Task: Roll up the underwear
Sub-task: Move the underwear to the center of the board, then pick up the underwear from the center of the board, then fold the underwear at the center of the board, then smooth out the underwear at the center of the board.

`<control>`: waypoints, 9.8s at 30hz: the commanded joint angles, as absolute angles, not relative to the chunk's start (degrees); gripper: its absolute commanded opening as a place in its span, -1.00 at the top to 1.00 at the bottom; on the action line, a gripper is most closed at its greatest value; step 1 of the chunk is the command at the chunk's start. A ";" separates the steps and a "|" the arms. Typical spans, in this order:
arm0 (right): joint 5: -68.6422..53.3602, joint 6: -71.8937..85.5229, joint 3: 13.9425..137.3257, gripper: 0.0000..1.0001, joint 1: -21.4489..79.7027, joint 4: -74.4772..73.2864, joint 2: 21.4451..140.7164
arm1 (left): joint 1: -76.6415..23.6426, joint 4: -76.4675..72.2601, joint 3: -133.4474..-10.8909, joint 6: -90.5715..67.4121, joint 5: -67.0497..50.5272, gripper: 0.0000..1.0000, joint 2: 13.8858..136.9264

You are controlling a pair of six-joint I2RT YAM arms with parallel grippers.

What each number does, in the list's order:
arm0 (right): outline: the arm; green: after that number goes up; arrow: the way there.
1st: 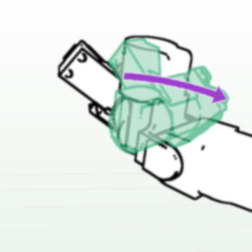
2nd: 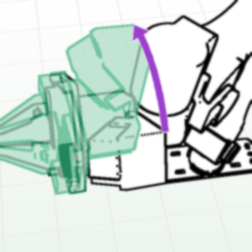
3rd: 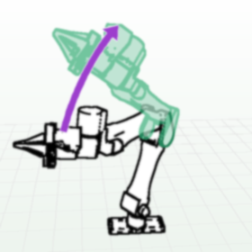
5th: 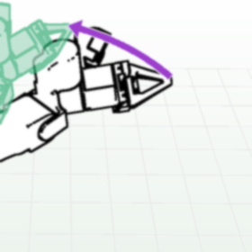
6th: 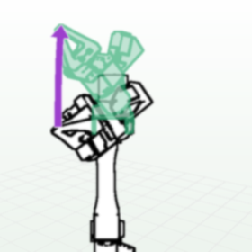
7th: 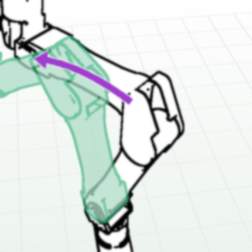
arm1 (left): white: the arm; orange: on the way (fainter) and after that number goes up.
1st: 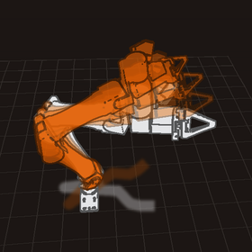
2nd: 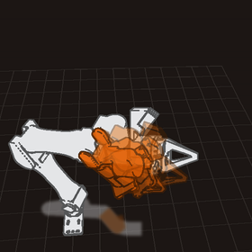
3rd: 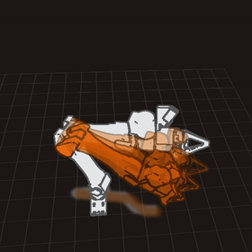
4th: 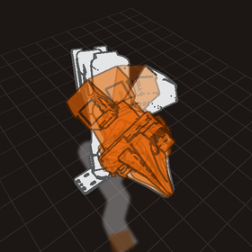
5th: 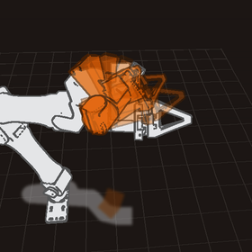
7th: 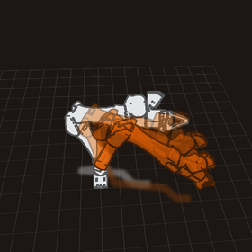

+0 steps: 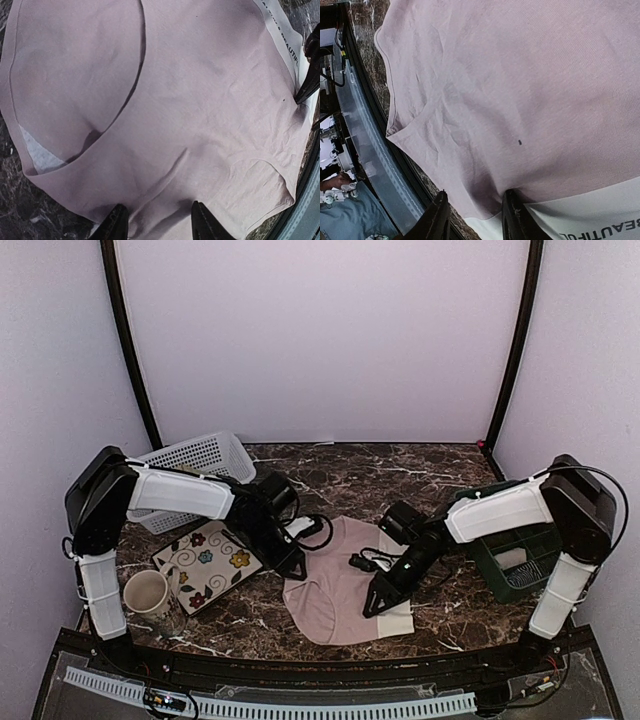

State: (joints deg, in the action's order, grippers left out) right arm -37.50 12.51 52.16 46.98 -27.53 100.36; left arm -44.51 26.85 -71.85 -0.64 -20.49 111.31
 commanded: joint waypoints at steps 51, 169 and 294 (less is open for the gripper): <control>-24.79 -6.58 77.54 0.55 22.36 -36.94 117.63 | -34.03 25.39 -101.95 -0.65 -30.64 -0.22 131.62; -33.17 9.28 48.25 0.12 38.75 -32.83 82.14 | -50.36 20.57 -54.26 7.12 -29.69 -0.09 88.58; -34.63 40.41 34.32 1.00 36.93 -17.57 81.73 | -67.76 -4.41 -46.07 34.03 -4.97 0.93 96.20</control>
